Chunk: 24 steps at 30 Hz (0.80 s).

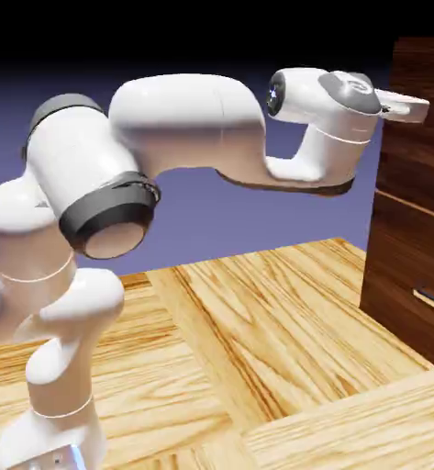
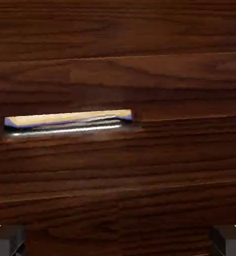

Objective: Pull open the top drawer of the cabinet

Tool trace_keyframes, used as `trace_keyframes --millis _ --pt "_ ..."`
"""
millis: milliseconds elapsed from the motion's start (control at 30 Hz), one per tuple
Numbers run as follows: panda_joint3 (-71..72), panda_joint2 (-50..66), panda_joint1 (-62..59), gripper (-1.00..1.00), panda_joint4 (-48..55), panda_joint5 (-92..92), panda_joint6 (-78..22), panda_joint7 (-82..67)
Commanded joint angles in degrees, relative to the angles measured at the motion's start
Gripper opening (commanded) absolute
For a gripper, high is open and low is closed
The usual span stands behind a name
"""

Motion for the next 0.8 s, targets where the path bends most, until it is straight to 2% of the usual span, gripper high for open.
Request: trace_keyframes --millis 0,500,567,767 --pt "-1.9 -0.1 2.0 0.00 1.4 -2.5 0.0 -2.3" --pt "-29.7 -1.0 31.6 0.00 21.9 -39.9 0.1 -37.0" --pt "-30.1 -1.0 32.0 0.00 22.2 -40.4 0.1 -37.5" --pt "-39.3 -7.0 42.9 0.00 34.6 -27.8 3.7 -50.9"
